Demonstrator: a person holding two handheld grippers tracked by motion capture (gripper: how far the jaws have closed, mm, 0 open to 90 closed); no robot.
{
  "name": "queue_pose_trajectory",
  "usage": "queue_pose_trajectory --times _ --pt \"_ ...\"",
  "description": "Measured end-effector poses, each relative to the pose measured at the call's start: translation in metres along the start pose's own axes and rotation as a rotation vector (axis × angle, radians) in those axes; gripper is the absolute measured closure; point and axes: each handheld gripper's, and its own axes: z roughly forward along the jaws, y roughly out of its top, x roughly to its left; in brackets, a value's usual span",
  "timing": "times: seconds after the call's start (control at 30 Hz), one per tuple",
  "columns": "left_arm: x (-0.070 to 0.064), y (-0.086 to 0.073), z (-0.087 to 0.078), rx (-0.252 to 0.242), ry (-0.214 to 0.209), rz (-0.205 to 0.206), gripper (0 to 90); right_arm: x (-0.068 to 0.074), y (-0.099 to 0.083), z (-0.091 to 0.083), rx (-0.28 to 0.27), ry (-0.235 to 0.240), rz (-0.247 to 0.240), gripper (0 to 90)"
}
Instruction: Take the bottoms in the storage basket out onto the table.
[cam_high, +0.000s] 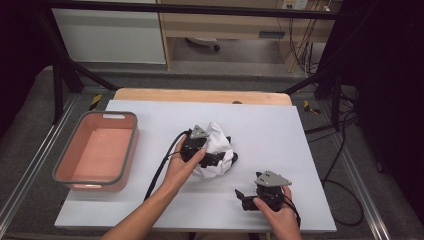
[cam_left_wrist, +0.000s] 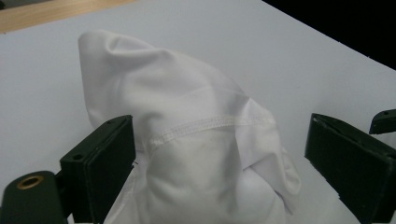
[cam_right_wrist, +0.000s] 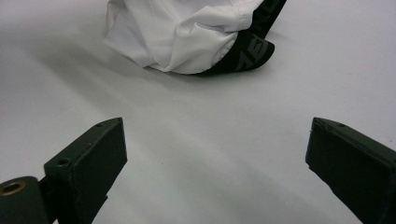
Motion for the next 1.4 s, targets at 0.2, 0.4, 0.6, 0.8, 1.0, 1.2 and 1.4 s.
queue_pose_trajectory --times 0.2,0.4,0.6,0.8,1.0,1.2,1.4 --pt "-0.002 0.01 -0.008 -0.015 -0.006 0.008 8.6 -0.001 0.0 -0.001 -0.002 -0.006 0.015 5.6" --pt "-0.005 0.02 -0.014 -0.032 -0.013 0.024 8.5 -0.001 0.0 -0.002 -0.009 -0.009 0.027 5.5" --pt "-0.004 0.023 -0.017 -0.028 -0.019 0.016 8.5 -0.003 -0.001 -0.002 -0.008 -0.004 0.029 5.5" --pt "0.0 0.027 -0.017 -0.021 -0.024 0.015 8.5 -0.001 -0.001 -0.005 -0.014 -0.011 0.02 5.7" --pt "0.0 0.032 -0.02 -0.029 -0.032 0.016 8.5 -0.002 -0.002 -0.003 -0.009 -0.007 0.019 6.1" --pt "0.002 0.031 -0.024 -0.031 -0.019 0.037 9.1 -0.004 -0.002 -0.004 -0.012 -0.003 0.033 5.9" --pt "0.002 0.033 -0.027 -0.032 -0.029 0.027 9.1 -0.004 -0.002 -0.004 -0.012 -0.007 0.034 5.4"
